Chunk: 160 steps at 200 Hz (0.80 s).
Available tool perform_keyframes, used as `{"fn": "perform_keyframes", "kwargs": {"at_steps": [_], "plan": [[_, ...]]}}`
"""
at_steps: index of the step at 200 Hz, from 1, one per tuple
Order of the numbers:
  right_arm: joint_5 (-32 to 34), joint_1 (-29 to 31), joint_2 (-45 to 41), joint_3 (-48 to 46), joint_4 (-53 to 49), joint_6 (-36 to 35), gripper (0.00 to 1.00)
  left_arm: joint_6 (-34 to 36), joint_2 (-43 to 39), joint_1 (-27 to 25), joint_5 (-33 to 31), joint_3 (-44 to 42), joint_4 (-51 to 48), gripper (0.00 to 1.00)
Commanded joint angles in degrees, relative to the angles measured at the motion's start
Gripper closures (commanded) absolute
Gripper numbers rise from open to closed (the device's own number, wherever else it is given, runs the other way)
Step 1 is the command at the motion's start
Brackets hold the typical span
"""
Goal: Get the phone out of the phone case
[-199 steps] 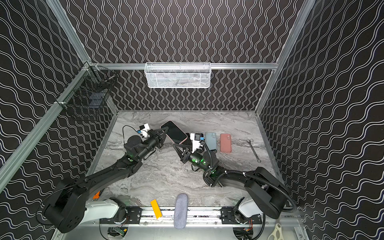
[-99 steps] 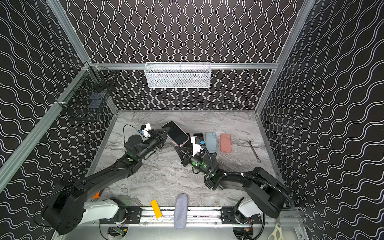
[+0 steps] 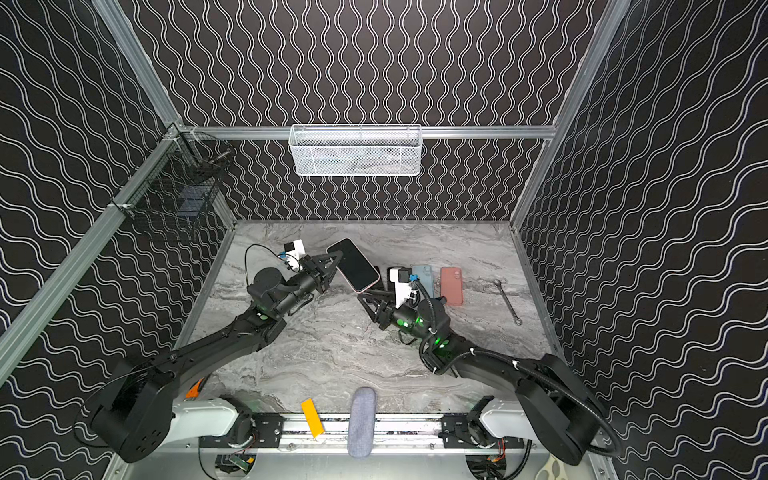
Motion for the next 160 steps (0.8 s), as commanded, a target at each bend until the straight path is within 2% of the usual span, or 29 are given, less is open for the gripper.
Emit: {"fn": "perform_keyframes", "kwargs": {"at_steps": [1, 35, 67, 82, 94, 116, 142, 160], "plan": [[-10.37, -2.7, -2.62, 1.31, -7.24, -2.06, 0.51, 6.45, 1.54, 2.39, 6.33, 2.51, 3.0, 1.0], [-17.88, -6.48, -6.65, 5.93, -21.96, -10.22, 0.39, 12.18, 1.83, 7.34, 16.29, 4.78, -0.2, 1.0], [-22.9, -8.52, -6.53, 12.64, -34.95, -18.33, 0.29, 22.35, -1.21, 9.38, 22.44, 8.99, -14.29, 1.0], [-22.05, -9.33, -6.52, 14.03, -37.34, -19.43, 0.19, 28.47, -2.15, 9.47, 23.92, 12.12, -22.85, 1.0], [-22.33, -10.0, -6.87, 13.83, -35.77, -18.72, 0.02, 32.01, -1.98, 9.65, 26.17, 14.66, -27.6, 1.0], [-21.76, -11.23, -7.6, 14.28, -35.14, -18.72, 0.02, 38.71, -0.31, 9.81, 31.81, 20.61, -36.97, 1.0], [-20.65, -12.28, -8.07, 16.08, -37.0, -19.31, 0.02, 43.47, 0.61, 9.85, 34.69, 24.71, -44.28, 1.0], [-21.73, -12.36, -8.57, 17.35, -39.35, -24.58, 0.02, 47.95, 0.35, 9.82, 36.75, 27.85, -49.67, 1.0]]}}
